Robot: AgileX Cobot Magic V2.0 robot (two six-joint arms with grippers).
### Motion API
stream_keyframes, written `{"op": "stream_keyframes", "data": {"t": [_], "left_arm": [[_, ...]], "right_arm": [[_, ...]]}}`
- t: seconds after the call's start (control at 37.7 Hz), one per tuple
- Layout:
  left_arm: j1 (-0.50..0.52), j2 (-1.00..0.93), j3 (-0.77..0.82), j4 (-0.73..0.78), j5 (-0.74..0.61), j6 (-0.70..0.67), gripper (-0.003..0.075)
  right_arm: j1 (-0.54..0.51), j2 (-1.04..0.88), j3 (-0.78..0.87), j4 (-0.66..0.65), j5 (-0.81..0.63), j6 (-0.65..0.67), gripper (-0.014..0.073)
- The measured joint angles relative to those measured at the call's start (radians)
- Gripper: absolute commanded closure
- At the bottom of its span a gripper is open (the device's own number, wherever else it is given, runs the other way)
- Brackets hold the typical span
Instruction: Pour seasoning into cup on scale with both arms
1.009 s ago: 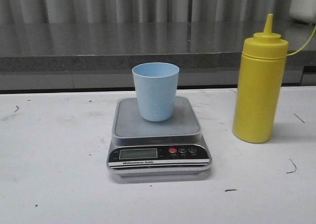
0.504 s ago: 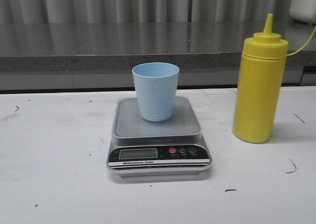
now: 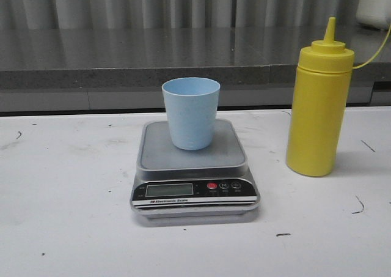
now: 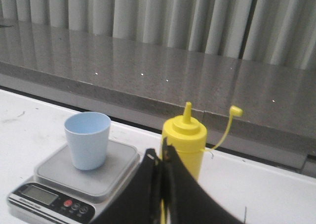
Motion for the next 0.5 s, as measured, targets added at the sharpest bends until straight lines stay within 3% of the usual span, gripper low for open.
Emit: {"op": "stream_keyframes", "data": {"t": [0.35,0.5], "left_arm": [[0.0,0.0,0.0,0.0,0.0,0.0,0.074],[0.0,0.0,0.0,0.0,0.0,0.0,0.074]], "right_arm": [[-0.285,-0.128,0.139,-0.06,0.006,0.143,0.0656],[-0.329,-0.185,0.215,-0.083,0.032,0.168,0.0656]]}}
